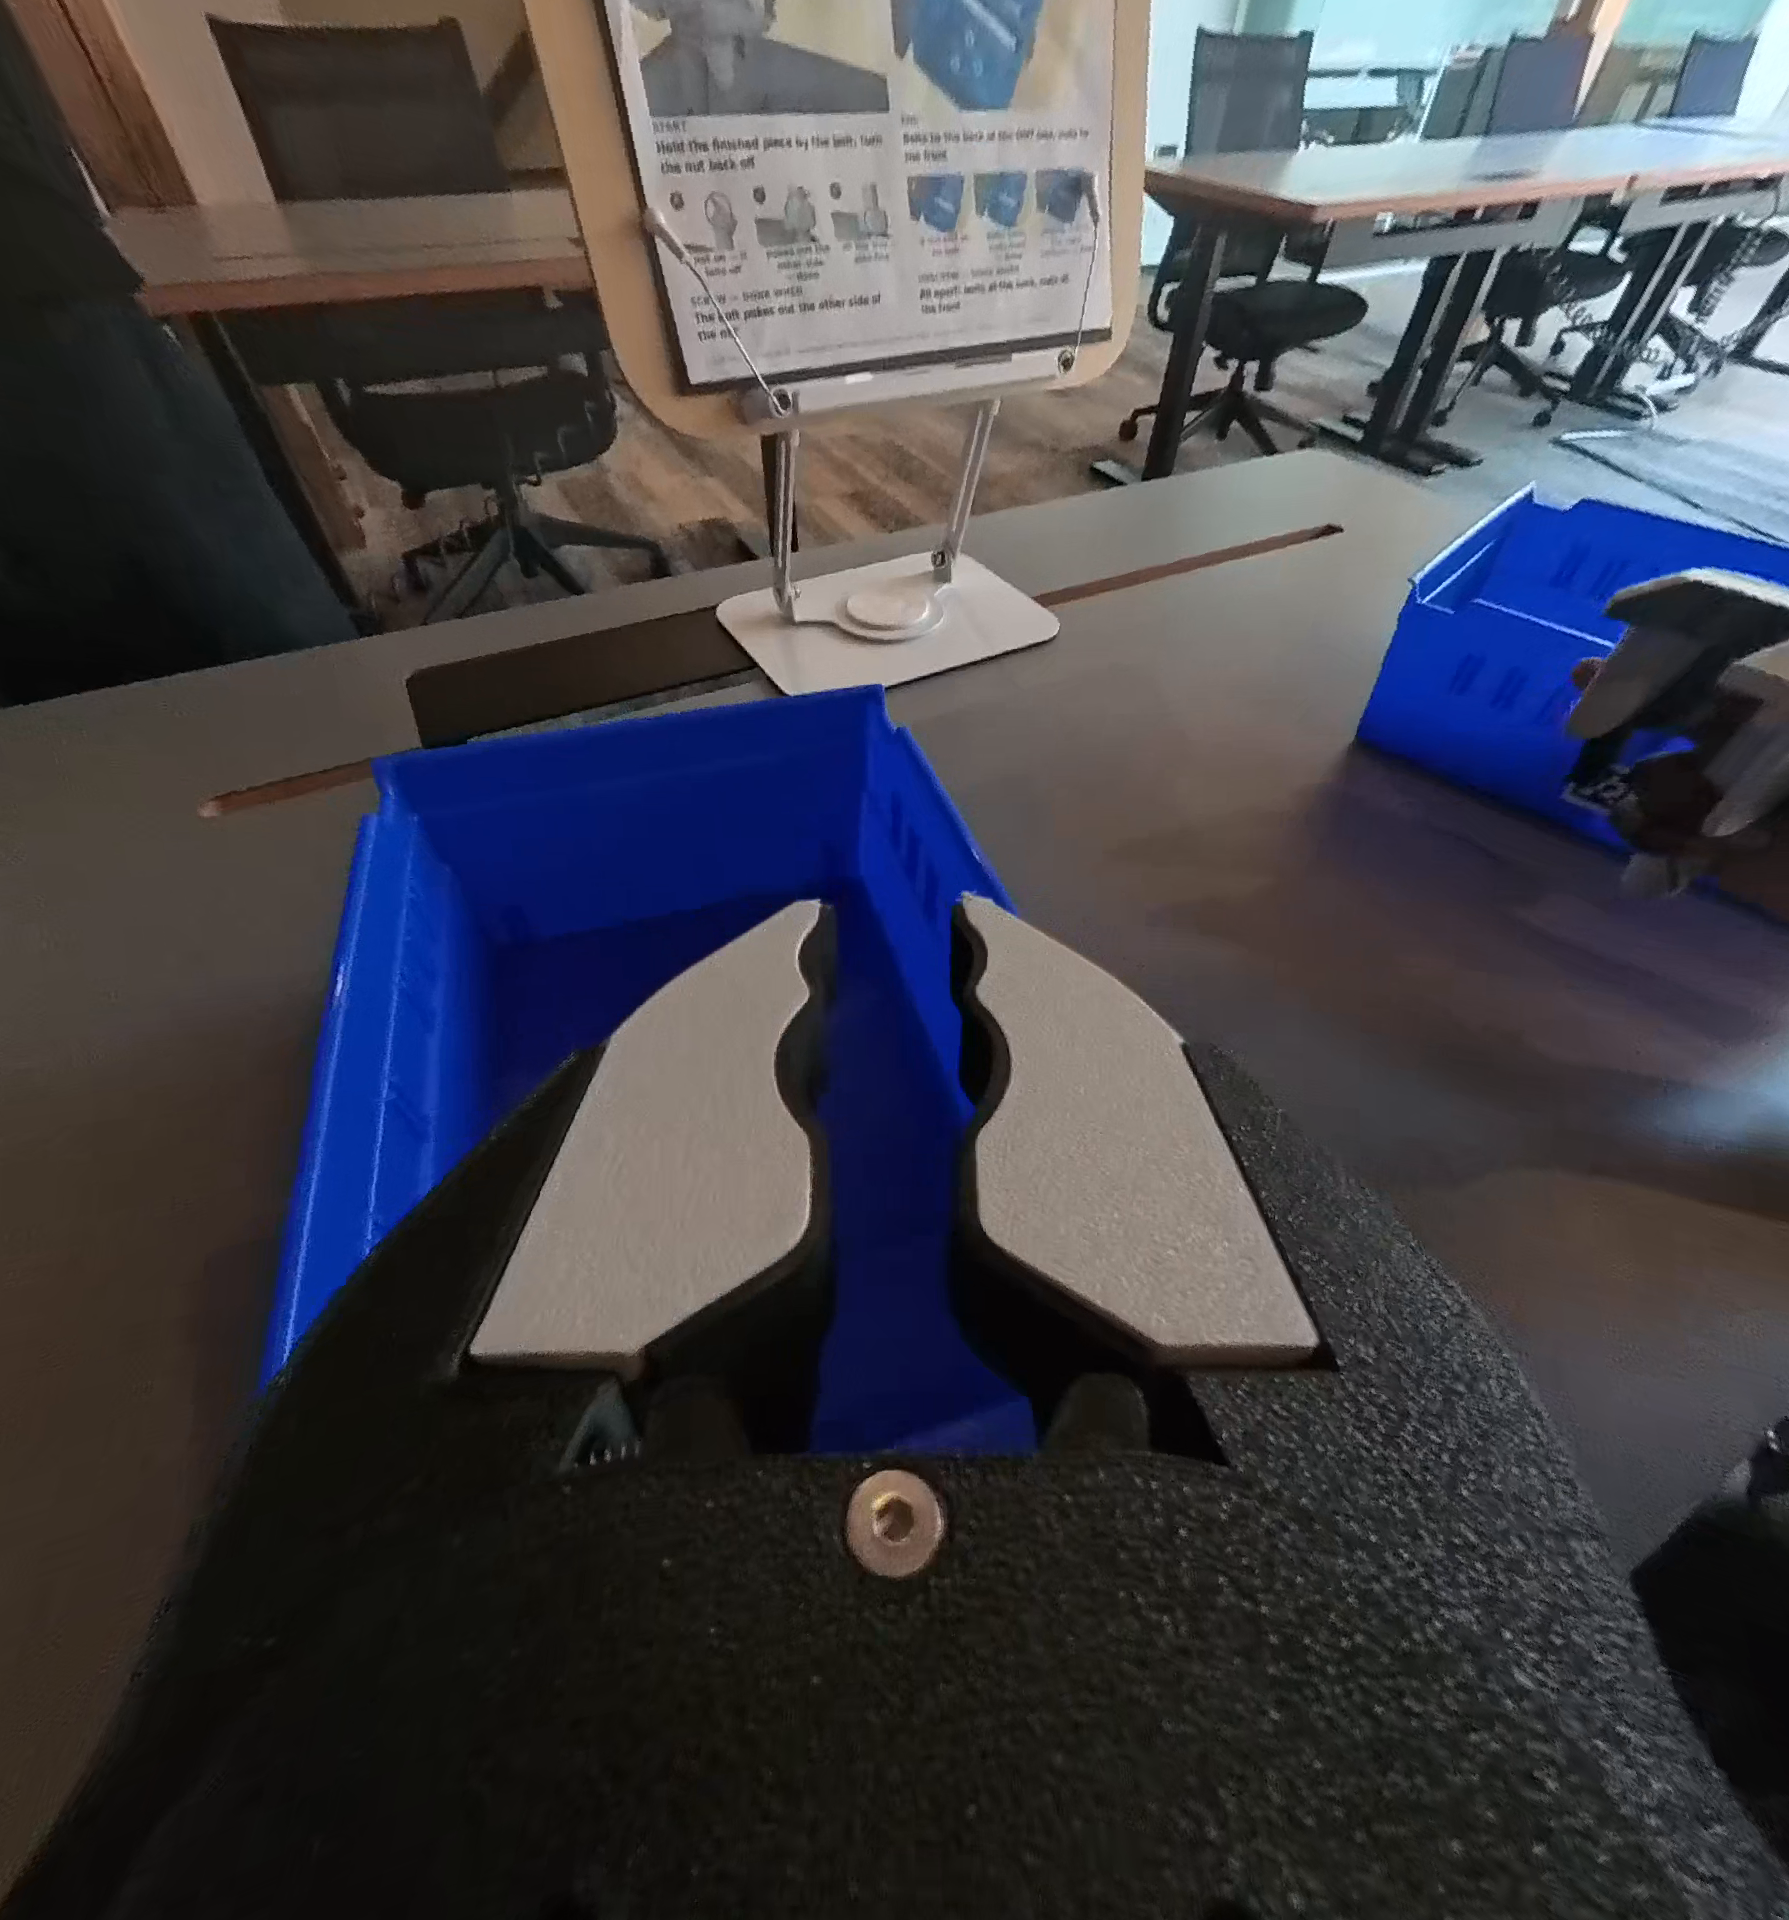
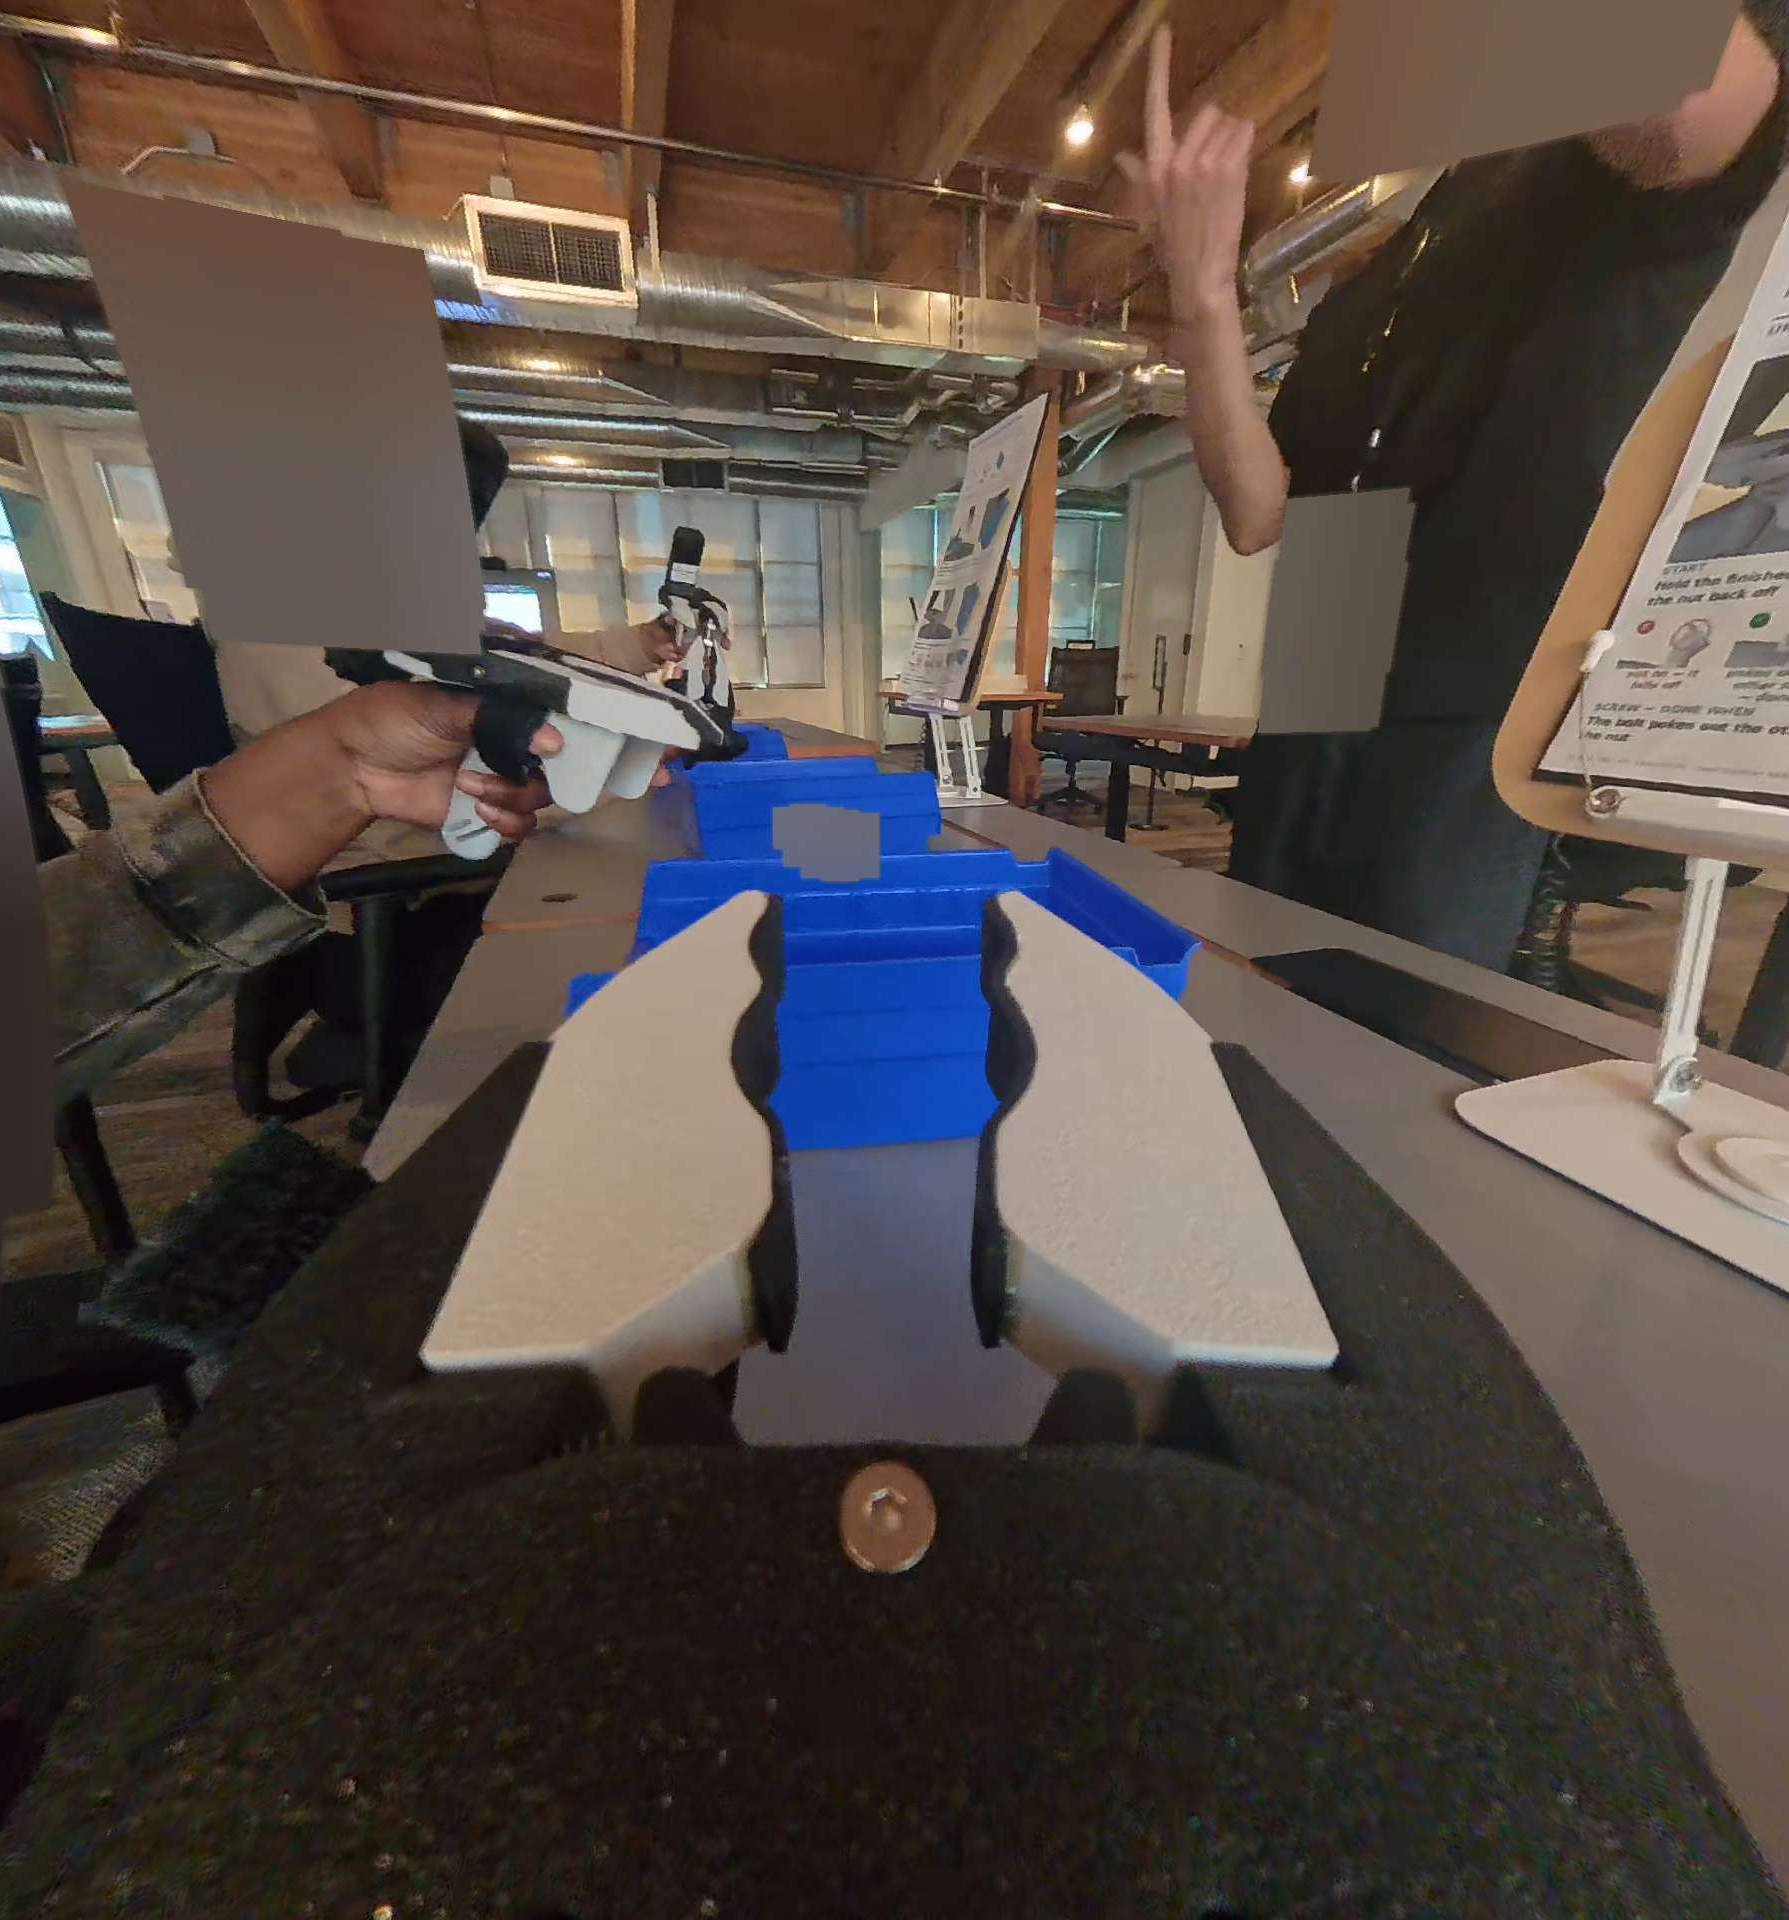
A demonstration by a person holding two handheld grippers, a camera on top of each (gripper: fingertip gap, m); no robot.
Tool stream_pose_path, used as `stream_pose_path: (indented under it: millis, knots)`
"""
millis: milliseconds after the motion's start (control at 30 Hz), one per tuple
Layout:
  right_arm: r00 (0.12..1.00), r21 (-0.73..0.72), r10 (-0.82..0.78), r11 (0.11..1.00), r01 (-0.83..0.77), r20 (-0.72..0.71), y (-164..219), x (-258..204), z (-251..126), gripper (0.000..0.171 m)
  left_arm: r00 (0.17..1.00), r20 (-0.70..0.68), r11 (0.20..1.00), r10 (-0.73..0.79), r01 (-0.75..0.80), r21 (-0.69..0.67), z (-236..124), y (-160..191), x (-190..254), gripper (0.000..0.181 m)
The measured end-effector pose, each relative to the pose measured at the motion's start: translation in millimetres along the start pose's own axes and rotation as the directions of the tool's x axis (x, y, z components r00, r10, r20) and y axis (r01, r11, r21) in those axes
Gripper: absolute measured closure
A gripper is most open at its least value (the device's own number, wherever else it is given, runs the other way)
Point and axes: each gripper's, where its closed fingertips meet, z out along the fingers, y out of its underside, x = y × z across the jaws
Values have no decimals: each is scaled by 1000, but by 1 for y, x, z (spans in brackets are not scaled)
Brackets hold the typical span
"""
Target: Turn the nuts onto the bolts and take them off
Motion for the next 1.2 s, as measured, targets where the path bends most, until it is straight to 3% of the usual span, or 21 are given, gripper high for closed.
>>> stream_pose_path:
  millis: [433,667,867,1100,1200]
  knots:
    - [1000,-44,-4,999,4,-10,7,0,2,138,999,-34,999,-36,36,-14,15,-3,7,153]
    - [1000,-44,-1,999,0,-24,7,3,2,140,997,15,981,-76,72,181,-15,-39,-12,152]
    - [1000,-53,-1,999,0,-30,10,6,2,140,996,-62,998,-56,55,-18,-8,-16,-13,152]
    - [999,-89,-7,996,3,-47,18,11,2,140,981,-185,940,-62,-5,-341,64,33,-17,172]
    - [999,-96,12,995,-16,-46,22,12,2,139,993,-117,887,-30,-28,-461,100,57,-42,168]
